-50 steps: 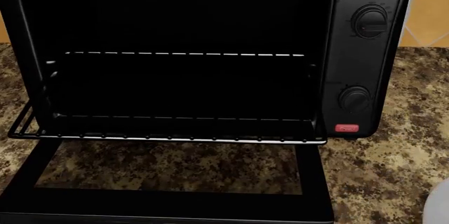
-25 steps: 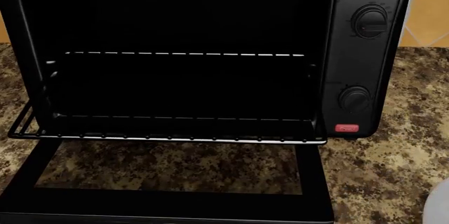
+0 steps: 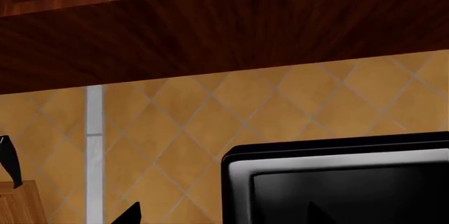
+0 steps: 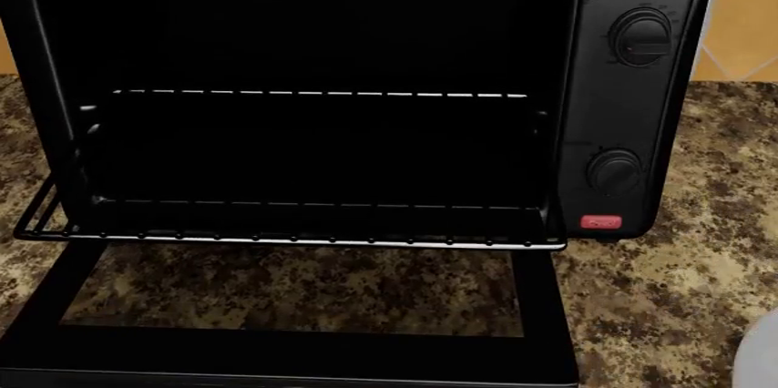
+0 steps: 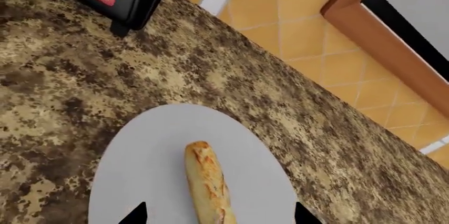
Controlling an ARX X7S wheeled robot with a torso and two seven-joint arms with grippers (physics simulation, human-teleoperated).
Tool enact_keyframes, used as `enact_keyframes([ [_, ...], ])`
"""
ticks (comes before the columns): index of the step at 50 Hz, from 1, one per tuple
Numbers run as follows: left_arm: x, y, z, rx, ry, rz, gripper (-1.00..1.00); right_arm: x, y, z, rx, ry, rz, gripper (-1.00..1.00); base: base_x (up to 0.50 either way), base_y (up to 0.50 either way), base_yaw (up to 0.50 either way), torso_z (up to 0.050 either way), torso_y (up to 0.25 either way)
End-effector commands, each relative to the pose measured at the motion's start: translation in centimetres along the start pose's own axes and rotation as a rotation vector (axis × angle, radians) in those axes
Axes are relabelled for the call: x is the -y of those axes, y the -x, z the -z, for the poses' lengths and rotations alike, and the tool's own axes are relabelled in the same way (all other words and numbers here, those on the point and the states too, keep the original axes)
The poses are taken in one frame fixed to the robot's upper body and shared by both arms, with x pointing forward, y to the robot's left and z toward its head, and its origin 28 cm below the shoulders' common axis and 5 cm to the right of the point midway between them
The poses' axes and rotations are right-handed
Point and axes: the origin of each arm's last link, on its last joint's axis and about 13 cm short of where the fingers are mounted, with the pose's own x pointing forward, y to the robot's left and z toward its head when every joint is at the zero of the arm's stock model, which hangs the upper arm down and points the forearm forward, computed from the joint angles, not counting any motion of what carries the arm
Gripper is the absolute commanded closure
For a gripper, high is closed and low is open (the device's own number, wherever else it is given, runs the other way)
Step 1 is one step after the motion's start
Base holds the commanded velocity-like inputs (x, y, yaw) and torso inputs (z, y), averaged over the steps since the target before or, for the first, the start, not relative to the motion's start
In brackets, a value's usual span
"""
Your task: Place the baguette on the rack of the toaster oven.
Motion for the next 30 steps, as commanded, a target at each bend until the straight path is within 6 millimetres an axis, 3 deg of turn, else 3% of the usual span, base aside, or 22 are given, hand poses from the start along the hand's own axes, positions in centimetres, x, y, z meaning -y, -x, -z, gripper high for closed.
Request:
enact_keyframes([
  [1,0.0,0.0,0.1,-0.003,-0.005,0.001,-1.00,0.6,0.4,1.1,-0.064,0.147,-0.092,-1.00,0.00,0.00,0.00,0.000,0.000],
  [17,0.0,-0.1,0.1,-0.006,-0.008,-0.002,-1.00,2.3,-0.3,2.5,-0.199,0.148,-0.195,-1.00,0.00,0.00,0.00,0.000,0.000],
  [30,0.1,0.0,0.2,-0.009,-0.011,0.003,-1.00,4.5,0.4,0.3,-0.173,0.163,-0.181,-1.00,0.00,0.00,0.00,0.000,0.000],
])
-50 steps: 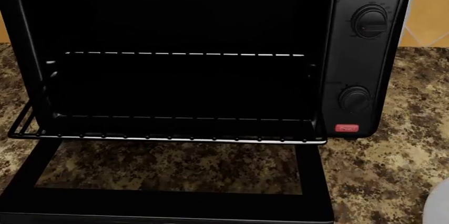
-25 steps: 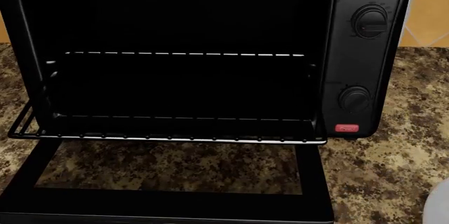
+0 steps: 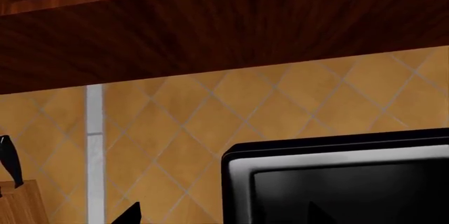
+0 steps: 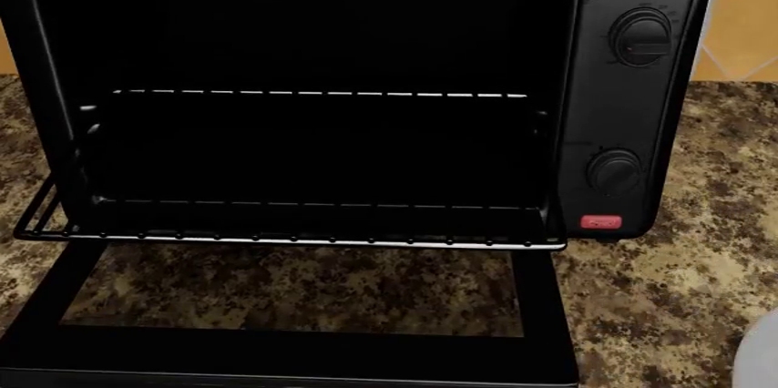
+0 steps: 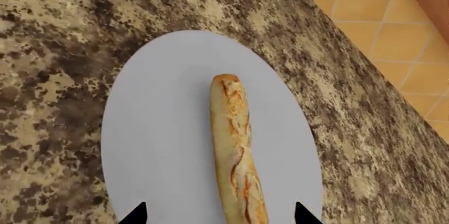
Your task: Place the baguette on the rack of the toaster oven.
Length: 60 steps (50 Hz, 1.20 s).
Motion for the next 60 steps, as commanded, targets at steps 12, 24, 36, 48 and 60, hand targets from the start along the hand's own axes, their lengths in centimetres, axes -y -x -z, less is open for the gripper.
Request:
enact_keyframes([
  [12,0.1,0.0,0.1,-0.003,-0.008,0.004,-1.00,3.0,0.3,-1.3,0.003,-0.013,-0.069,-1.00,0.00,0.00,0.00,0.000,0.000],
  [24,0.1,0.0,0.1,-0.006,-0.014,0.005,-1.00,3.5,-0.1,-0.7,0.031,-0.035,-0.143,-1.00,0.00,0.00,0.00,0.000,0.000],
  [36,0.1,0.0,0.2,-0.009,-0.018,0.006,-1.00,3.4,0.2,-0.7,0.067,0.019,-0.145,-1.00,0.00,0.00,0.00,0.000,0.000],
  [48,0.1,0.0,0.1,-0.009,-0.018,0.006,-1.00,3.5,0.1,-0.6,0.052,0.038,-0.120,-1.00,0.00,0.00,0.00,0.000,0.000],
  [60,0.1,0.1,0.0,-0.007,-0.018,0.008,-1.00,4.6,-0.2,-0.8,0.072,0.047,-0.190,-1.00,0.00,0.00,0.00,0.000,0.000],
])
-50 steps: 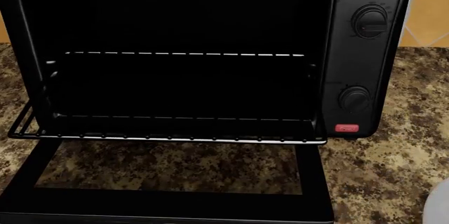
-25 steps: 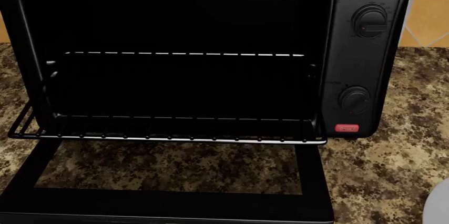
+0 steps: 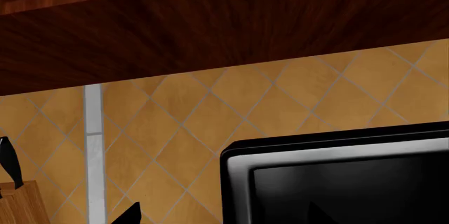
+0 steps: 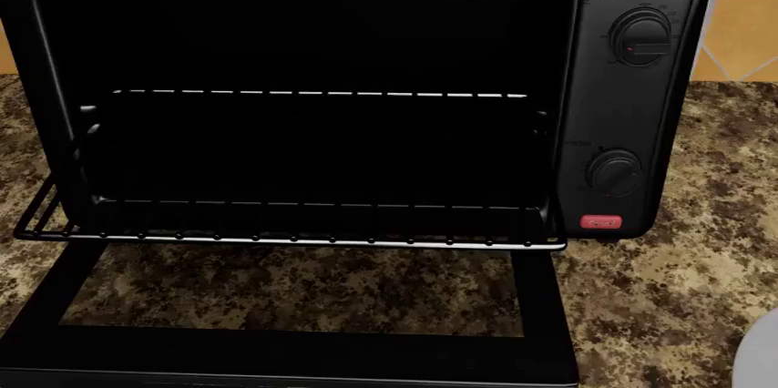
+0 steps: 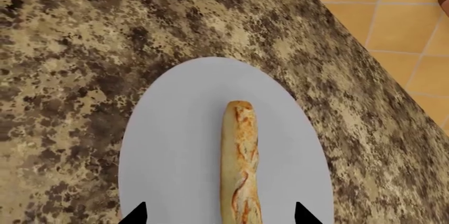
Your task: Place the baguette on the rack of the toaster oven.
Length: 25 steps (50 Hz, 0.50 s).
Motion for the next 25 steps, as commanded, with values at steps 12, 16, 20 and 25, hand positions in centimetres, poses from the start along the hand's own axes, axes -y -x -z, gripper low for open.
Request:
enact_keyframes([
  [12,0.1,-0.1,0.2,-0.010,-0.012,0.007,-1.00,2.0,-0.6,0.8,0.032,-0.059,-0.107,-1.00,0.00,0.00,0.00,0.000,0.000],
  [16,0.1,-0.1,0.2,-0.012,-0.015,0.008,-1.00,2.2,-0.9,1.2,0.014,-0.044,-0.102,-1.00,0.00,0.00,0.00,0.000,0.000],
  [20,0.1,-0.1,0.3,-0.014,-0.019,0.011,-1.00,2.5,-0.9,1.4,0.012,-0.037,-0.117,-1.00,0.00,0.00,0.00,0.000,0.000],
  [25,0.2,-0.1,0.2,-0.012,-0.022,0.012,-1.00,3.3,-1.1,1.9,-0.007,-0.041,-0.108,-1.00,0.00,0.00,0.00,0.000,0.000],
])
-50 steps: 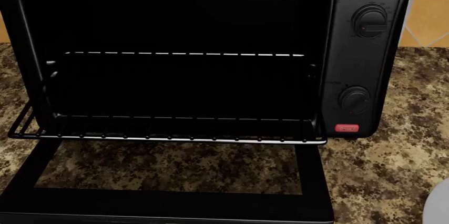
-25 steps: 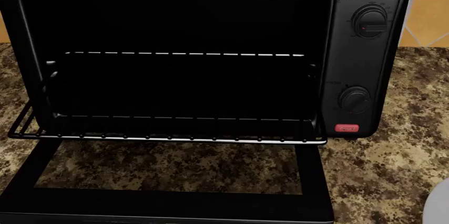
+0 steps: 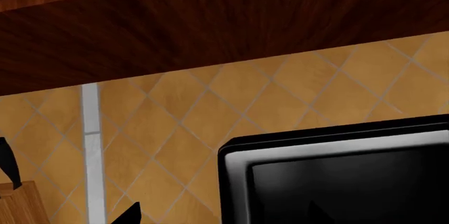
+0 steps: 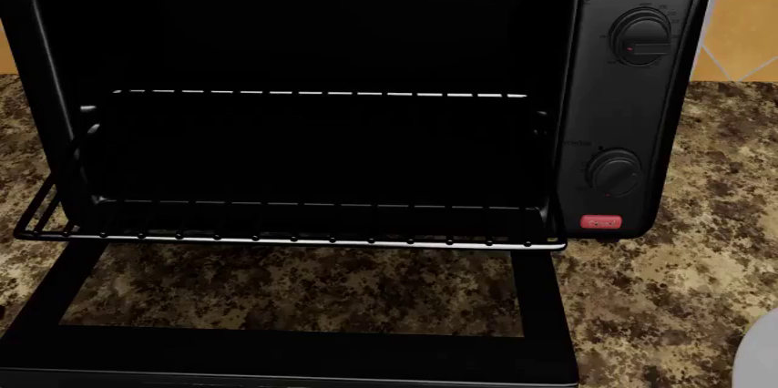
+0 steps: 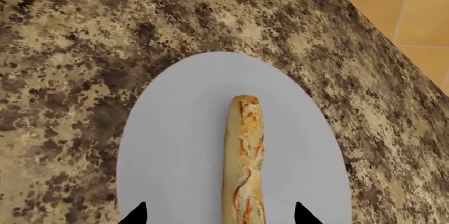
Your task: Place the baguette on the rack of the toaster oven.
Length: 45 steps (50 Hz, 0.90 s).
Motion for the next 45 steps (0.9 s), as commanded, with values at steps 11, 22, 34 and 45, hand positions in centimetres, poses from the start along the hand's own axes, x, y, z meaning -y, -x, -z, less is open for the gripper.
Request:
enact_keyframes([
  [11,0.1,0.0,0.1,-0.001,-0.012,0.007,-1.00,2.4,-0.7,1.4,-0.041,-0.014,-0.002,-1.00,0.00,0.00,0.00,0.000,0.000],
  [22,0.2,0.1,0.0,0.002,-0.020,0.012,-1.00,3.4,-1.7,1.2,-0.062,-0.014,-0.026,-1.00,0.00,0.00,0.00,0.000,0.000],
  [34,0.2,0.0,0.0,0.003,-0.028,0.014,-1.00,3.7,-2.4,1.8,-0.048,-0.047,-0.063,-1.00,0.00,0.00,0.00,0.000,0.000],
  [45,0.2,0.1,0.1,0.003,-0.031,0.012,-1.00,3.7,-2.9,2.3,-0.006,-0.115,-0.116,-1.00,0.00,0.00,0.00,0.000,0.000],
])
